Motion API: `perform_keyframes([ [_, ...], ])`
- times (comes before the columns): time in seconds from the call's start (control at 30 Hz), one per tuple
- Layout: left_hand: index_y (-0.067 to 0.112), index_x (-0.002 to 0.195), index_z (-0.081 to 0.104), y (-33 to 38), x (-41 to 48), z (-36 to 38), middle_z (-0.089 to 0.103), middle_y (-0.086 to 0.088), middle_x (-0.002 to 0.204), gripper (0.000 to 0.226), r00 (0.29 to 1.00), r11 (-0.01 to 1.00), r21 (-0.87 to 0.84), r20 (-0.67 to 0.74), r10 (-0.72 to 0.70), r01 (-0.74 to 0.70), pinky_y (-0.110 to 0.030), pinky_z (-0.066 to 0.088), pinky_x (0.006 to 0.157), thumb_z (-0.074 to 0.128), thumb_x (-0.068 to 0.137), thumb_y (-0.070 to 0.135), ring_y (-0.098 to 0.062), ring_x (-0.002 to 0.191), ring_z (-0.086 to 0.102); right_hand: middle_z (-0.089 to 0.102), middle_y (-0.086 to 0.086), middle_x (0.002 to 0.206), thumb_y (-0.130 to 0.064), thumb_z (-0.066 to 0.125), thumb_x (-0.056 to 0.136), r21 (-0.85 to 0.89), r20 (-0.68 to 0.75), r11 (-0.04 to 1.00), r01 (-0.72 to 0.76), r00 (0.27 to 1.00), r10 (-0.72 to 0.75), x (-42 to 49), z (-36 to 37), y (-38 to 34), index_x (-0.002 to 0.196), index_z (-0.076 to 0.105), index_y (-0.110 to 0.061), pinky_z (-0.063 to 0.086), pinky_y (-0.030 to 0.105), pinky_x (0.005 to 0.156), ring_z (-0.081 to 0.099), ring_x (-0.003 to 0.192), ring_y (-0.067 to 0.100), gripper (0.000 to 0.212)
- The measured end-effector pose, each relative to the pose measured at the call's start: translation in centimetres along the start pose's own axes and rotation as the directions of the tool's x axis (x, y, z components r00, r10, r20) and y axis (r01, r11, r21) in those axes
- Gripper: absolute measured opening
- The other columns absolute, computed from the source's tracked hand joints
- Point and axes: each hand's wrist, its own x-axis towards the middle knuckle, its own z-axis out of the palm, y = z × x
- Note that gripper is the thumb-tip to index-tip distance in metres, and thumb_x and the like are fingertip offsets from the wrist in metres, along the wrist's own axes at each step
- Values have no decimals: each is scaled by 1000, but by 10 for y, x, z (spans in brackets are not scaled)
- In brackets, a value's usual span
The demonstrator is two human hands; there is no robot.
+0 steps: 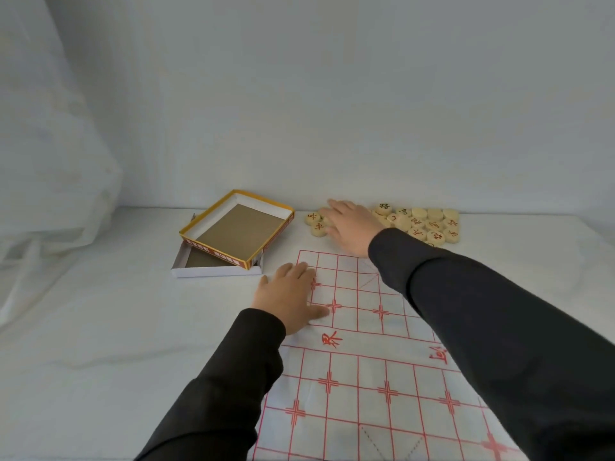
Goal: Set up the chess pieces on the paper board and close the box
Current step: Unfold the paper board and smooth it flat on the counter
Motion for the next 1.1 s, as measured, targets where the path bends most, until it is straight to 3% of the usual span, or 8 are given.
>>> perform_keyframes([
  [0.23,26,144,25,8,8,-3,26,0,151,77,999,997,72,-3,-42,42,-54,18,113,49,82,63,-24,139,20,38,9,142,-23,28,101,-24,-6,998,64,998,-64,34,23,-6,143,33,-17,31,39,103,34,129,28,43],
  [0.43,25,144,23,13,8,2,26,0,150,76,994,990,94,-40,-102,105,-55,17,112,44,83,66,-25,139,21,35,7,146,-26,27,102,-129,-57,986,101,992,-109,20,34,22,145,29,-19,31,40,106,33,132,27,43],
  [0.87,20,143,28,22,8,6,29,-2,148,73,985,986,67,-93,-145,152,-51,22,112,41,86,64,-24,136,25,21,4,155,-29,28,102,-181,3,983,9,1000,-9,-25,33,89,148,20,-23,26,41,112,26,139,23,47],
  [1.0,17,144,28,20,10,5,19,-3,153,74,987,990,49,-98,-127,132,-50,19,114,44,86,61,-25,140,16,20,5,156,-28,28,102,-59,-11,996,-74,997,73,-21,23,83,148,23,-21,19,38,116,21,142,23,47],
  [1.1,17,147,20,18,13,4,9,-2,156,76,992,993,55,-72,-104,108,-50,15,115,43,88,59,-25,143,7,25,9,154,-28,29,102,68,-98,997,-43,994,50,0,12,46,147,27,-18,19,37,114,23,141,26,45],
])
